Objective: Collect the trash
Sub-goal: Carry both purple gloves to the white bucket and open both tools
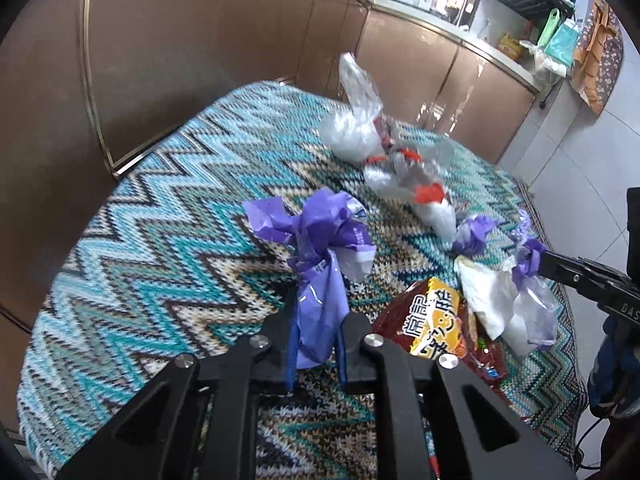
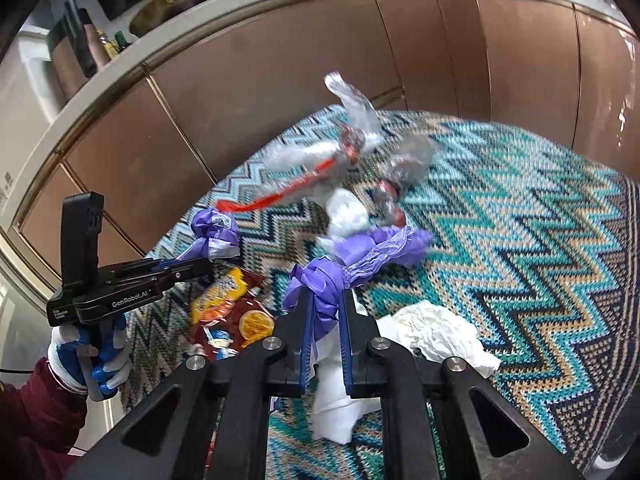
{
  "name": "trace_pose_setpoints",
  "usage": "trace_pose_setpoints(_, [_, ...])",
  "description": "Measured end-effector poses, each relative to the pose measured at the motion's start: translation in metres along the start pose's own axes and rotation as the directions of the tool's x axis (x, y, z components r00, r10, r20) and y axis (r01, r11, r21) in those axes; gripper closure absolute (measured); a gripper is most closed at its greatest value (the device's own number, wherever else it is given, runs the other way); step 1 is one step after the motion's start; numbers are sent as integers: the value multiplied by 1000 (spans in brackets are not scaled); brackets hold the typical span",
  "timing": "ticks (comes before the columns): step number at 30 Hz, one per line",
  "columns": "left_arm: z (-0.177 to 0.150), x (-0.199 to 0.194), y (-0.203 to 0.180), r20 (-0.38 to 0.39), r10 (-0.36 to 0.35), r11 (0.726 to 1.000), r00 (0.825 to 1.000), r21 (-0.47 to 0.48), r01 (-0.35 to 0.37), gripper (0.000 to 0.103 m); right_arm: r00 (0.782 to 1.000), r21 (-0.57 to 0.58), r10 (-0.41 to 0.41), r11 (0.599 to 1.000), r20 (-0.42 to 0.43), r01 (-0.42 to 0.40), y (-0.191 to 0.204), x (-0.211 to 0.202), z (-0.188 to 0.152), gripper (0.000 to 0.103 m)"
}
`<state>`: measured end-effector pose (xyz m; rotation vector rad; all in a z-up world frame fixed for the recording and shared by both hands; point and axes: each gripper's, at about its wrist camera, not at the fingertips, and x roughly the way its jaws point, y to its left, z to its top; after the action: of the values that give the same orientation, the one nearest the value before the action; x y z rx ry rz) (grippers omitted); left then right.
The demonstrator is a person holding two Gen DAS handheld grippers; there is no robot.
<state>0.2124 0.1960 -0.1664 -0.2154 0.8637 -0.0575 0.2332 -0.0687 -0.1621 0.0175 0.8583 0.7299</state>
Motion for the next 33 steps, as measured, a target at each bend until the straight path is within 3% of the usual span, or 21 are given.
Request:
trace_pose_setpoints(7, [2, -47, -24, 59, -3, 999, 998, 51, 0, 90, 997, -19, 6, 1000, 72, -5, 14, -40, -11, 91])
trace_pose_setpoints(15, [8, -56, -139, 12, -121, 961, 993, 252, 114, 90, 976, 85, -93, 993, 197, 78, -28, -120, -46, 91])
trace_pose_setpoints(22, [-4, -29, -276, -114, -256, 883, 960, 378, 280, 90, 911, 276, -326, 927, 254, 254, -119, -200, -94, 91])
trace_pose_setpoints(27, [-15, 7, -371, -192, -293, 836, 937, 424, 349, 90, 840, 375, -509, 828, 190, 417, -188, -230, -124, 91])
trace_pose_setpoints(30, [-29, 35, -421, -239, -292, 811, 926, 451, 372, 90, 813, 419, -567, 776, 135, 471, -233, -235, -138, 91])
trace_pose_setpoints(33, [-41, 65, -466, -286, -276, 784, 918, 485, 387, 90, 801, 450, -592, 742, 93, 497, -268, -236, -145, 91])
